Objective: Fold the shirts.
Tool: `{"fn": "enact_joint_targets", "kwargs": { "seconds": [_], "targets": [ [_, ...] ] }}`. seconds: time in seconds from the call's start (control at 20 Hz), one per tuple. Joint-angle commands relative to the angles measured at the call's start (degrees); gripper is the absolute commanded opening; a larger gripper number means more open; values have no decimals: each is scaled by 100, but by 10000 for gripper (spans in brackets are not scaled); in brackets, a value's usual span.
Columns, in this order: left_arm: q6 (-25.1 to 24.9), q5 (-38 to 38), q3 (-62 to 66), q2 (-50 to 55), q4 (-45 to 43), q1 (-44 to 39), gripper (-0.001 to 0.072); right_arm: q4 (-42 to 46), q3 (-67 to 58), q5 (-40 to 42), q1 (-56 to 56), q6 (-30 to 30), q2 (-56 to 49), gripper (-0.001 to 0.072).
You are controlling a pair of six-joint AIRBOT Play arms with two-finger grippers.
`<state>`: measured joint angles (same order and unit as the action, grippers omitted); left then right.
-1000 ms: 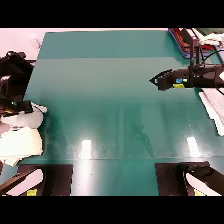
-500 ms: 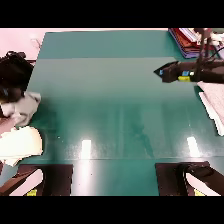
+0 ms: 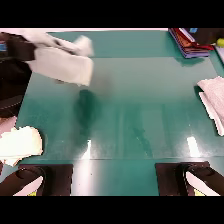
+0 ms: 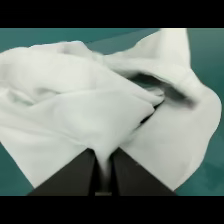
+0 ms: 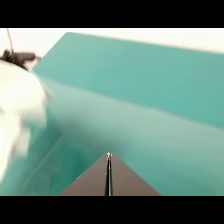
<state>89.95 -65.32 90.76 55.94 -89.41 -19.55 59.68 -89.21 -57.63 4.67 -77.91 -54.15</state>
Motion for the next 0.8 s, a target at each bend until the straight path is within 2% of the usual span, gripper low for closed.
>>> {"fn": "enact_joint_targets", "kwargs": {
  "seconds": [0.0,0.2,0.25,0.3,0.35,0.45,0.6,0.65,0.75],
  "targets": [
    [278,-83,173,452,13,-1342,26,0,-326,-166,-254,-9,4,14],
    [264,-63,173,1679,140,-2494,29,-2,-323,-420,-260,-7,-20,14],
    [254,44,173,1996,341,-2667,87,0,-323,-487,-260,-9,-52,14],
    [258,251,173,2308,597,-2796,442,0,-326,-560,-260,-7,-87,14],
    [258,444,175,2544,852,-2828,606,-9,-323,-619,-260,-9,-122,14],
    [258,586,179,2800,702,-2763,606,-4,-323,-750,-260,-9,-153,14],
    [332,76,199,2804,452,-1882,606,4,-323,-763,-256,-7,-155,14],
    [450,-68,114,2804,542,-1462,606,2,-326,-791,-256,-9,-155,14],
    [472,-55,-321,2804,1545,-719,606,2,-323,-835,-256,-7,-164,14]
  ]
}}
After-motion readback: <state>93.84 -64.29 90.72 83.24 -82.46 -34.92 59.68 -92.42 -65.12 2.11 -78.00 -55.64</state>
